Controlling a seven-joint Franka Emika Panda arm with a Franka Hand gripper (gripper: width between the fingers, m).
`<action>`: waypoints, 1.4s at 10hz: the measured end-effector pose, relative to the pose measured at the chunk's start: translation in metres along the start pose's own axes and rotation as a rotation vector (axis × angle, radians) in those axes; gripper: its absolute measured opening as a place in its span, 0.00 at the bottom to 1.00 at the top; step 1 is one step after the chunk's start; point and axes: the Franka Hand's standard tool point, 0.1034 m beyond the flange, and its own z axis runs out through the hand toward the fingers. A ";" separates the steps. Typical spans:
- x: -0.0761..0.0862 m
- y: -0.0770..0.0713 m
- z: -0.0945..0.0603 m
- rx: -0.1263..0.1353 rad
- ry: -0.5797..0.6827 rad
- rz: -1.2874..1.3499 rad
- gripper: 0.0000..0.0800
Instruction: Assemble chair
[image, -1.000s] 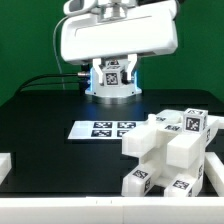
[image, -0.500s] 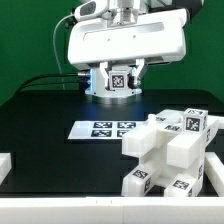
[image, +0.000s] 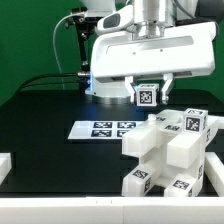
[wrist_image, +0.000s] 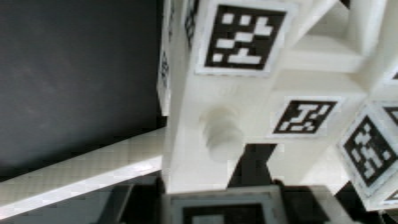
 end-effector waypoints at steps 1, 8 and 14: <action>0.000 0.000 0.000 0.000 -0.001 0.000 0.35; -0.010 -0.006 0.013 -0.009 -0.013 -0.026 0.35; -0.016 -0.003 0.019 -0.020 -0.016 -0.034 0.35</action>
Offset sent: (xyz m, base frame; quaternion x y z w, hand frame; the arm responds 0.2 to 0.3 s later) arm 0.0050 0.0006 -0.0102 -0.0333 0.0104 -0.0200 0.9992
